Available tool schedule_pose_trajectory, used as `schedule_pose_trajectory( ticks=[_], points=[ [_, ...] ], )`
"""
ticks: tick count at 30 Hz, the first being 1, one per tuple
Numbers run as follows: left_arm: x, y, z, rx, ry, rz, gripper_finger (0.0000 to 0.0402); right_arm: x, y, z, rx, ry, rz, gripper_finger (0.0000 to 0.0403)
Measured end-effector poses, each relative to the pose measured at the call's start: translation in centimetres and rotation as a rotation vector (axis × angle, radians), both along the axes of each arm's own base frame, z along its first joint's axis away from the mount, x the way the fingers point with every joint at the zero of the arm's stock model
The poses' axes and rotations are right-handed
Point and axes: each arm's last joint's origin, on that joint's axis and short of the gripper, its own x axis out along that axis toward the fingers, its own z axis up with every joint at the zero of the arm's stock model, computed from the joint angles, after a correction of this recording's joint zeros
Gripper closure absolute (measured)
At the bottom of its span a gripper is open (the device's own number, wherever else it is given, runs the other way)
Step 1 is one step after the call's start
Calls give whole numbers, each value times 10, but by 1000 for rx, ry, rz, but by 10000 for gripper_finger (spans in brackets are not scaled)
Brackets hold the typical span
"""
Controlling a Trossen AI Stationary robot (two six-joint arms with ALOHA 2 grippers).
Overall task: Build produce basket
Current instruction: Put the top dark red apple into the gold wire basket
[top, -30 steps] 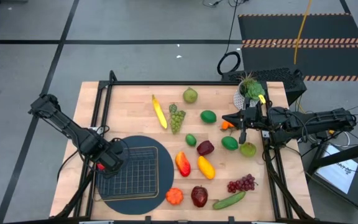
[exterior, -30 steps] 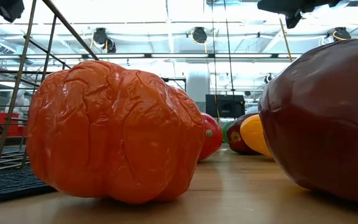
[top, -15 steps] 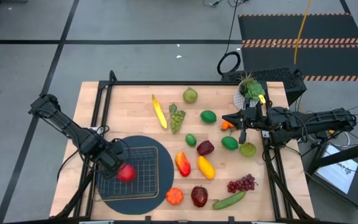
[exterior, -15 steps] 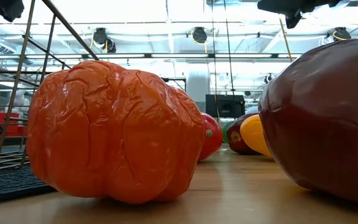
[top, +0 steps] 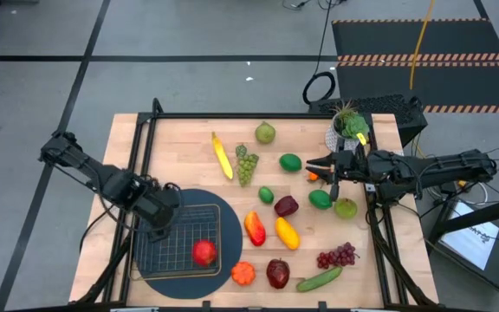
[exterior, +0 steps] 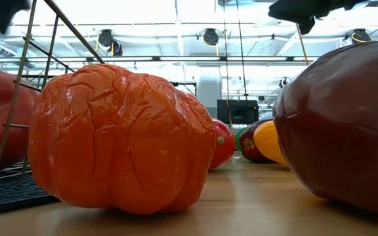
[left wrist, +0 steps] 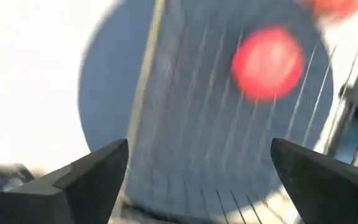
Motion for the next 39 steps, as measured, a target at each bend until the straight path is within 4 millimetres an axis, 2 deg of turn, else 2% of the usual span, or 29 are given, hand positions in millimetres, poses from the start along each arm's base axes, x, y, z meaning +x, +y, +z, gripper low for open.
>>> schedule_pose_trajectory(
  ticks=[6, 11, 16, 21, 25, 30, 39],
  points=[
    [6, 10, 37, 320, -309, 20, 12, 8, 1, -7, 43, 36, -6, 285],
    [15, 11, 45, 521, -473, 24, 12, 15, 4, -12, 91, 66, 46, 259],
    [22, 9, 35, 625, -516, 28, 12, 24, 11, -22, 81, 125, 91, 234],
    [25, 8, 4, 677, -496, 70, 12, 39, 16, -39, 53, 230, 107, 215],
    [27, 11, -8, 695, -453, 52, 12, 51, 20, -57, 43, 328, 135, 202],
    [26, 13, -8, 676, -443, 51, 11, 63, 24, -78, 67, 438, 213, 171],
    [26, 14, -7, 690, -435, 19, 11, 78, 20, -106, 95, 548, 177, 95]
  ],
)
